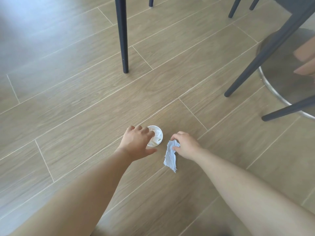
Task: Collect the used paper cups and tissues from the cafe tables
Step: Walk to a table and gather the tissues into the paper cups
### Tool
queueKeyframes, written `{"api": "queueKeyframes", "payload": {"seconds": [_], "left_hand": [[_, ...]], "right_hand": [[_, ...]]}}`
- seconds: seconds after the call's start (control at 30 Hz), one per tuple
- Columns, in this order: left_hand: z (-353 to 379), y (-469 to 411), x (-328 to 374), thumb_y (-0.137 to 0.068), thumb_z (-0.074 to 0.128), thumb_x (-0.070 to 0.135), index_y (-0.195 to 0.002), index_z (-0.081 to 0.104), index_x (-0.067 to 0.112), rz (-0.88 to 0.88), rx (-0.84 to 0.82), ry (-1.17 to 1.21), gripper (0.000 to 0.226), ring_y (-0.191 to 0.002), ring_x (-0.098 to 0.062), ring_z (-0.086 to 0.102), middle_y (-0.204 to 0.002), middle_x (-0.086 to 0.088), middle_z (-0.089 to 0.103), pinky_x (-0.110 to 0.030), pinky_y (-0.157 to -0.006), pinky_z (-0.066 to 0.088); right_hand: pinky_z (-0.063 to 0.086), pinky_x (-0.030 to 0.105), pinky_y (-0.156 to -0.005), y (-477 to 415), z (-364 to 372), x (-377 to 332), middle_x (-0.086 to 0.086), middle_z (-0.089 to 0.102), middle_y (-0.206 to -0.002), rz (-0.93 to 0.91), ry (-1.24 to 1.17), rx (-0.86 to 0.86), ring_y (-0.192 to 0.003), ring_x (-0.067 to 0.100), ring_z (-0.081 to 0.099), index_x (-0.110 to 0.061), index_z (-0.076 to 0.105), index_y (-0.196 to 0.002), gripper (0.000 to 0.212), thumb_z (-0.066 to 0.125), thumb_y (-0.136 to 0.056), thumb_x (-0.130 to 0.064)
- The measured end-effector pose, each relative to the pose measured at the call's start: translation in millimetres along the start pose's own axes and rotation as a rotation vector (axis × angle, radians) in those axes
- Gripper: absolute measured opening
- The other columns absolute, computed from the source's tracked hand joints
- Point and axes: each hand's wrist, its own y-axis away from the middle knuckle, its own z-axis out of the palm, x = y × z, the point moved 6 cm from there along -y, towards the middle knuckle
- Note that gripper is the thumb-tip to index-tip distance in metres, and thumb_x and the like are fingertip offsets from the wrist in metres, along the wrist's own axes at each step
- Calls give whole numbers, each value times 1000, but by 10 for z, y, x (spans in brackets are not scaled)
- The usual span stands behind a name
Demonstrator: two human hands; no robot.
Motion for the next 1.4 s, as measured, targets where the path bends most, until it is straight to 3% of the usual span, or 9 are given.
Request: {"api": "queueKeyframes", "payload": {"seconds": [0.17,0.4,0.57,0.73,0.9,1.07,1.13,1.27,1.4], "left_hand": [[-17,23,-50,-87,40,61,-120,51,27,-20,39,47,49,-99,-17,55,-109,8,60,-31,-87,39],[35,128,-114,-90,42,52,-116,55,30,-18,4,136,36,-100,-15,56,-115,10,59,-29,-87,36],[23,131,-47,-91,43,49,-120,52,31,22,-9,137,36,-107,-15,55,-126,11,53,-31,-92,37],[33,126,10,-93,41,46,-124,50,30,45,-38,140,36,-110,-16,53,-129,8,50,-32,-96,37],[-15,89,-44,-94,39,45,-123,51,30,18,7,151,34,-107,-15,54,-128,10,51,-30,-91,38],[-177,-43,-68,-93,44,43,-115,57,30,-46,54,250,28,-101,-15,56,-119,9,57,-29,-84,40],[-284,-112,-72,-92,49,43,-113,57,30,-103,89,353,27,-96,-16,59,-115,9,58,-28,-73,41],[-463,-252,10,-86,58,45,-128,45,33,-152,121,539,45,-99,-13,60,-121,10,56,-27,-64,47],[-588,-341,115,-84,63,39,-141,31,34,-171,122,658,66,-104,-19,59,-128,4,52,-38,-76,53]], "right_hand": [[46,34,-87,-37,47,23,-2,51,-123,14,33,-38,-104,22,54,-18,58,-114,29,62,-86,-22],[44,36,-93,-89,179,33,-2,42,-135,53,35,-115,-115,21,49,-20,57,-116,29,59,-88,-18],[28,40,-110,-95,289,15,-3,8,-156,39,199,-258,-142,23,12,-23,48,-130,41,56,-90,-23],[35,38,-106,-53,392,107,2,18,-150,104,261,-337,-133,25,31,-13,33,-138,56,58,-88,-20],[41,37,-98,-22,192,70,0,33,-138,25,241,-178,-121,23,40,-6,47,-125,39,54,-90,-22],[43,27,-80,-24,-531,33,2,60,-110,-27,-6,223,-95,23,59,-8,66,-105,21,61,-85,-13],[40,21,-72,24,-848,-9,0,66,-97,-34,-93,346,-85,19,60,-13,70,-93,13,64,-82,-11],[38,2,-58,140,-1226,-191,-9,65,-73,-59,-272,427,-67,5,59,-22,70,-79,13,66,-78,-10],[42,4,-57,213,-1347,-470,-10,67,-70,-126,-399,420,-65,0,60,-29,68,-74,17,67,-77,-13]]}}
